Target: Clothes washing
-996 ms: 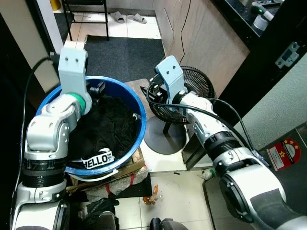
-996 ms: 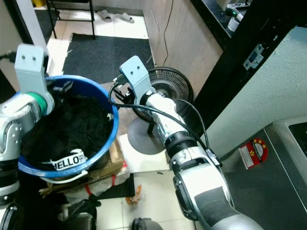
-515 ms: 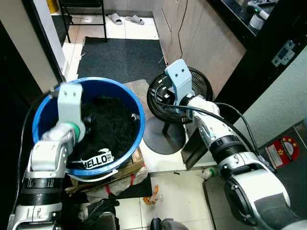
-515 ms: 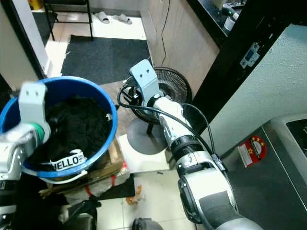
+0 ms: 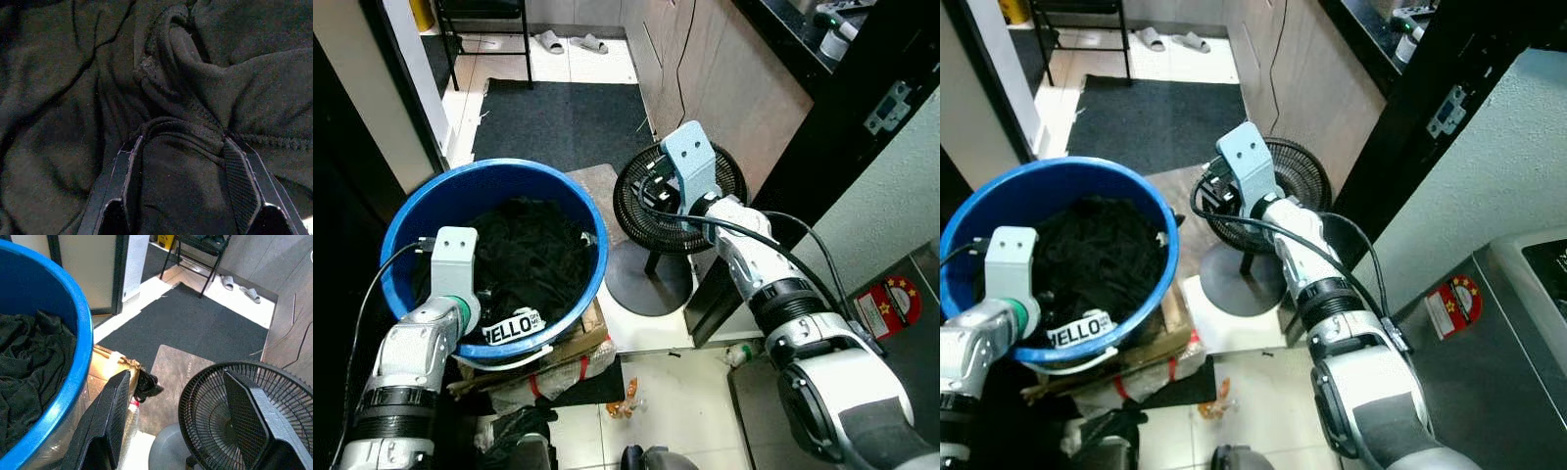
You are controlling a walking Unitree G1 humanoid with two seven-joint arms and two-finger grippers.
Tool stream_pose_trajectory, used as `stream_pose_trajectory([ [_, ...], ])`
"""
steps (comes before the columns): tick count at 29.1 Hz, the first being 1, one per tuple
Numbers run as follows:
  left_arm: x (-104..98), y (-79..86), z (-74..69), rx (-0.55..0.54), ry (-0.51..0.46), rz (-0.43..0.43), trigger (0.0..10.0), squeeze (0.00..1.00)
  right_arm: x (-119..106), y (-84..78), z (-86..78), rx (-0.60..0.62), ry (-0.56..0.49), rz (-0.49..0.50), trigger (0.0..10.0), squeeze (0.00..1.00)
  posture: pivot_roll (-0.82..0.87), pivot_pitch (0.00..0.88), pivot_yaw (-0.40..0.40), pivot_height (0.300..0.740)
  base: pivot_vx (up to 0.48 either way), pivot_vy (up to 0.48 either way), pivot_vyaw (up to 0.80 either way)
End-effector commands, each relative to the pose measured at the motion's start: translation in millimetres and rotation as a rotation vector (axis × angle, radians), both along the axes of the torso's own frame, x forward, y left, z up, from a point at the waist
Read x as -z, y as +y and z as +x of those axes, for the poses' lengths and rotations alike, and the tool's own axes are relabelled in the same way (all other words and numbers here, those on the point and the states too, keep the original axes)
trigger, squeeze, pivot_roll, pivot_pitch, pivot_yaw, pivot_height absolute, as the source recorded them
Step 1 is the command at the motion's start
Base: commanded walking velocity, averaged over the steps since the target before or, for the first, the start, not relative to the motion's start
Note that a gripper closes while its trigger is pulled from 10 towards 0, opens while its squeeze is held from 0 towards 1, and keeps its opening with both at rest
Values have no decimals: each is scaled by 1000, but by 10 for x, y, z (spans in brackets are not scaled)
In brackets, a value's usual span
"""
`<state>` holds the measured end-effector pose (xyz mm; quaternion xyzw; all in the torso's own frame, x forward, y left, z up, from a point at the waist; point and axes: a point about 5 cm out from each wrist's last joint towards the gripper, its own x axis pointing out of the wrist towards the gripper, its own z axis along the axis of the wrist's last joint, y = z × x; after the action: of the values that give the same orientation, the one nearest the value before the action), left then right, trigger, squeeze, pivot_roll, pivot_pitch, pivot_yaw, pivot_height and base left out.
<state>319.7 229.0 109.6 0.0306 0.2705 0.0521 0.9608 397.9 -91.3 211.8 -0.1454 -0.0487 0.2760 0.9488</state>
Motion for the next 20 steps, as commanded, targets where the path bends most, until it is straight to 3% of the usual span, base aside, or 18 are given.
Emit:
stream_pose_trajectory([
  [1, 147, -49, 3, -8, 49, -21, 10000, 0, 60, -22, -13, 9, 20, -3, 10000, 0, 42, 155, -32, 740, 0, 0, 0],
  [5, 54, -93, 132, -7, -22, 4, 10000, 0, 81, -22, -21, 7, 25, -9, 10000, 0, 36, 155, -35, 740, 0, 0, 0],
  [7, -63, -160, 273, 51, -117, 135, 10000, 0, 86, -41, -19, 8, 28, -14, 10000, 0, 40, 157, -42, 740, 0, 0, 0],
  [9, -74, -185, 316, 64, -129, 175, 10000, 0, 86, -51, -15, 10, 30, -16, 10000, 0, 38, 157, -42, 740, 0, 0, 0],
  [16, 64, -155, 353, 31, -55, 248, 10000, 0, 72, -52, -9, 15, 29, -18, 10000, 0, 28, 153, -42, 740, 0, 0, 0],
  [20, 213, -103, 299, 22, -7, 271, 10000, 0, 77, -65, -13, 17, 30, -22, 10000, 0, 26, 157, -45, 740, 0, 0, 0],
])
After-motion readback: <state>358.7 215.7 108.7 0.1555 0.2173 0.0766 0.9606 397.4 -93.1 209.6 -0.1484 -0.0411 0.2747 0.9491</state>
